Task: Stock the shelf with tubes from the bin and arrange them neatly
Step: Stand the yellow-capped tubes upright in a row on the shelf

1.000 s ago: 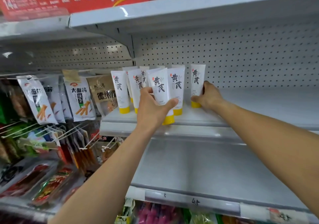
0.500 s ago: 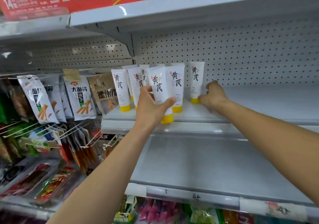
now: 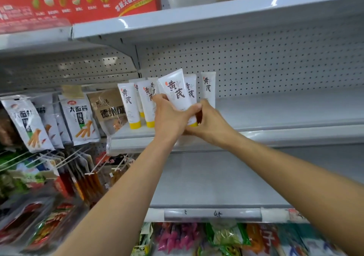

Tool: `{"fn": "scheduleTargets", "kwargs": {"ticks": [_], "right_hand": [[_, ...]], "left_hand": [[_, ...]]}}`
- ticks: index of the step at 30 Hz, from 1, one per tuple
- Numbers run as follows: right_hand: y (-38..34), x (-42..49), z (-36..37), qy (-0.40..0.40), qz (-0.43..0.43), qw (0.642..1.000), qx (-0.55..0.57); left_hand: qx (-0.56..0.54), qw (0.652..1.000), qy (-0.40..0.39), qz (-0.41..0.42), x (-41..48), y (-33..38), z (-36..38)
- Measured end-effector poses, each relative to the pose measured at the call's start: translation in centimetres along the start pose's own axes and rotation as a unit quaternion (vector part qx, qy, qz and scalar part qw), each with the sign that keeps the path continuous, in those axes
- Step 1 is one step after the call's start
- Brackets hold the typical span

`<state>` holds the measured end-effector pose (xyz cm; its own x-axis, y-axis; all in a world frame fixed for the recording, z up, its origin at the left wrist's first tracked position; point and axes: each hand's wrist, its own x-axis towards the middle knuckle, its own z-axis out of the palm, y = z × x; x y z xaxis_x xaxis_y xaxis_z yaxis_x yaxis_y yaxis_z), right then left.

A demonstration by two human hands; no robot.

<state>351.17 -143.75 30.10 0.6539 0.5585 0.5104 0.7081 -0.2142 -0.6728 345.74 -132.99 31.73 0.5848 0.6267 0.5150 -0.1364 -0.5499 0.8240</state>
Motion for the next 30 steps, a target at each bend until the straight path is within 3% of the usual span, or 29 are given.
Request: {"fn": "scheduleTargets", "kwargs": {"ticks": [7, 12, 17, 30], "right_hand": [[0.7, 0.0, -0.4, 0.058, 0.010, 0.998, -0.029], [1.7, 1.5, -2.2, 0.074, 0.071, 0.995, -0.019], [3.2, 2.9, -2.9, 0.067, 0.122, 0.990, -0.038], [5.4, 5.2, -2.6, 0.030, 0.196, 0.980, -0.028]], "left_hand": [[-0.008, 0.997, -0.071, -0.001, -0.2, 0.1, -0.4], [0.160, 0.976, -0.103, 0.104, 0.0, -1.0, -1.1], [0.284, 0.939, -0.129, 0.144, 0.2, -2.2, -1.6], [0.347, 0.917, -0.144, 0.135, 1.0, -3.4, -1.0]]}}
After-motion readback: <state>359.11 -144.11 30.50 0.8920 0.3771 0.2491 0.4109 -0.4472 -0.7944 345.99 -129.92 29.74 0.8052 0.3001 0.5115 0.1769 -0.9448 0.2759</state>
